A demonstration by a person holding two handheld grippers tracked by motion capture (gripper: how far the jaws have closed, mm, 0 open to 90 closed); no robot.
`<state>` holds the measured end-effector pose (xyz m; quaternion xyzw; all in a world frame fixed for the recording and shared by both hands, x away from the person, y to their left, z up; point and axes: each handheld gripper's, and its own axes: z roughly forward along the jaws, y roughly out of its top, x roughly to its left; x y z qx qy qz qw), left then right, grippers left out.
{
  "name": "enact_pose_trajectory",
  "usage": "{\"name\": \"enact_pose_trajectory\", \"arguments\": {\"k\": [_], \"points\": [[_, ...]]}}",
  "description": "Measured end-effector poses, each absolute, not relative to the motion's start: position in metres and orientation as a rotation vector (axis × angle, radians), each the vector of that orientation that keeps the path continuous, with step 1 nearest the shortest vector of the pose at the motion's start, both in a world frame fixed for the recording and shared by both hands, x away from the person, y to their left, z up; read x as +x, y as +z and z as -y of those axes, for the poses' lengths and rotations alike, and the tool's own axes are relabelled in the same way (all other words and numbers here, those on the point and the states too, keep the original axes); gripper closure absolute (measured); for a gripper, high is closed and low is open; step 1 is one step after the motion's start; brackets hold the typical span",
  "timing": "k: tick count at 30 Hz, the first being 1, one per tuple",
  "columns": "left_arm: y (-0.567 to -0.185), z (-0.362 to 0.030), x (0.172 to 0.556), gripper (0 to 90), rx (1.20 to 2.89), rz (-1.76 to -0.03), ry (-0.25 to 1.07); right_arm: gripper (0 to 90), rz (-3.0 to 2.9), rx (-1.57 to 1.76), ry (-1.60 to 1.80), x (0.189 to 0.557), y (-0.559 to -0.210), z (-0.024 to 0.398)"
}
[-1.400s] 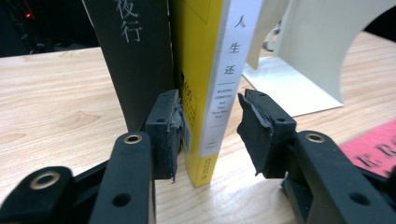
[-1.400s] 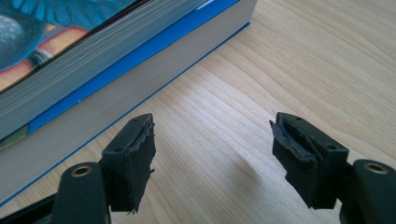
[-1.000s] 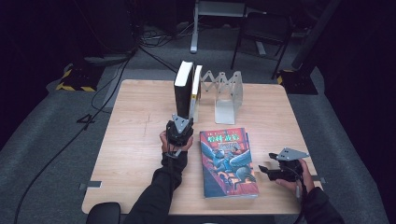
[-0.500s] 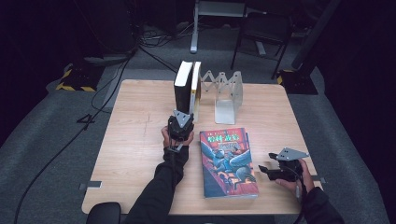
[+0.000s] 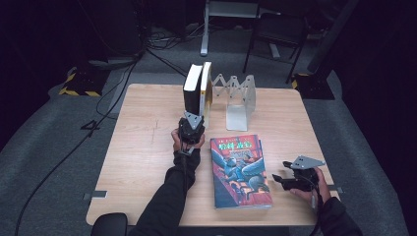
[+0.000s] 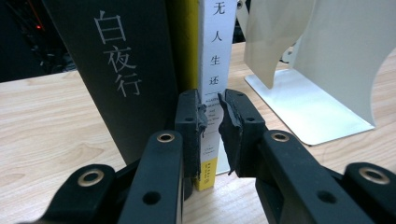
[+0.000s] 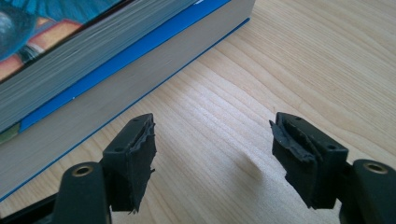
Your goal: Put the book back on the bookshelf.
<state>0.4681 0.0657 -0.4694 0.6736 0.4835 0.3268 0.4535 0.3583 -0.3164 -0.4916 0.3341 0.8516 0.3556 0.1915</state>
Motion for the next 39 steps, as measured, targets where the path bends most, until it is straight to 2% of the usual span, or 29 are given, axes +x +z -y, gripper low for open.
{"name": "enact_pose_trajectory", "arguments": {"k": [18, 31, 39], "points": [[-0.465, -0.059, 0.477, 81.2, 1.688, -1.229, 0.846, 30.7, -2.389, 0.939, 0.994, 0.358, -0.492, 0.316], [-0.462, -0.066, 0.479, 81.2, 1.73, -1.19, 0.794, 30.8, -2.388, 0.94, 0.992, 0.358, -0.491, 0.316], [-0.454, -0.074, 0.473, 68.8, 1.839, -1.052, 0.755, 30.9, -2.386, 0.942, 0.998, 0.357, -0.491, 0.317]]}}
